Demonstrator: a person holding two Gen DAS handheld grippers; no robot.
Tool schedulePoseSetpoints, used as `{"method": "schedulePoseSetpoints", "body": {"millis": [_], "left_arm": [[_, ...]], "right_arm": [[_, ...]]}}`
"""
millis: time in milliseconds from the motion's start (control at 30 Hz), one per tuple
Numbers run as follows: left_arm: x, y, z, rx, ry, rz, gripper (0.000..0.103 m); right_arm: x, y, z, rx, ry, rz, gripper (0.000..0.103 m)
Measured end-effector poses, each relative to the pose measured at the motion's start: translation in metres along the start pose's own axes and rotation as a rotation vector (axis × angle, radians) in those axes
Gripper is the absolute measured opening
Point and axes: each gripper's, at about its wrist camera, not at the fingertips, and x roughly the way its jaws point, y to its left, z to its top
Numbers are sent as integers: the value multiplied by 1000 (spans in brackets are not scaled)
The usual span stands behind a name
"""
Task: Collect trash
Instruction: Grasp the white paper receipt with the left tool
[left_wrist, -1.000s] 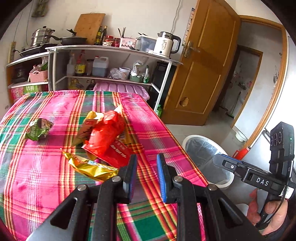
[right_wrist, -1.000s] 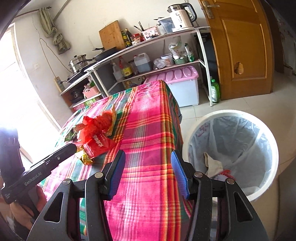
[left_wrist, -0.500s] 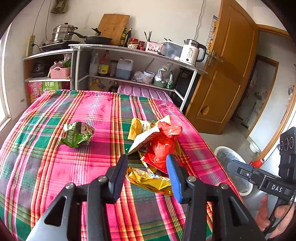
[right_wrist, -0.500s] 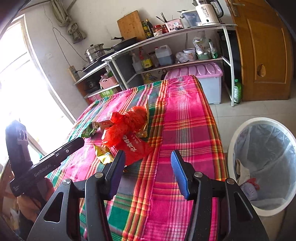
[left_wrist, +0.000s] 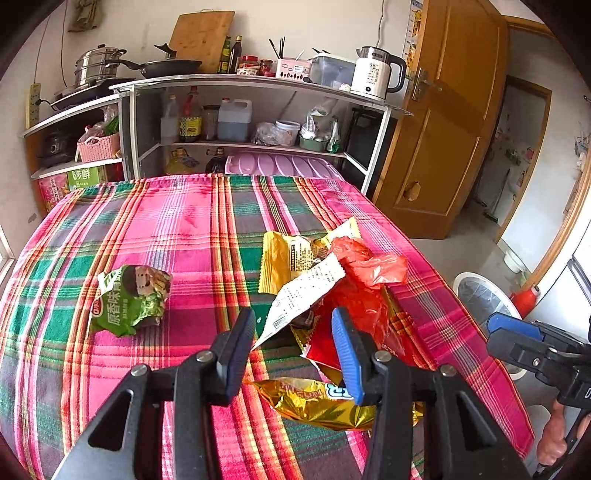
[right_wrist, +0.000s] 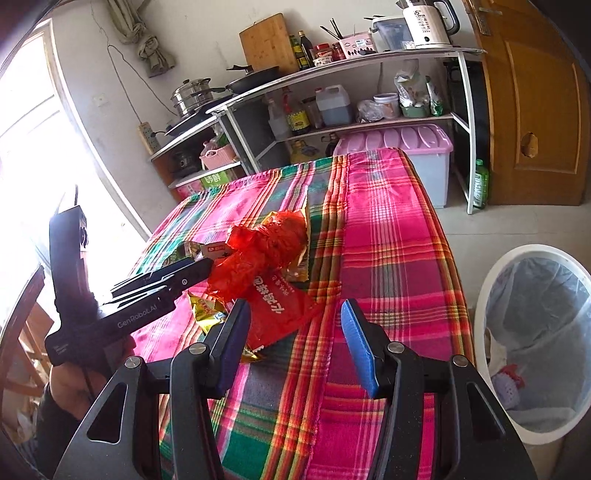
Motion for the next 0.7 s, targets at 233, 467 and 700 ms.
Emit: {"method": "schedulePoseSetpoints", "body": {"millis": [233,467,700], "left_arm": [[14,-2,-1,-12,24,-42,16],[8,3,-6,-32,-9,-34,4],[-7,14,-10,-65,-59,-45,1]], "right_arm": [[3,0,4,7,-1,-7,52],[17,7,10,12,19,1,52],[40,26,20,5,45,24,52]]}}
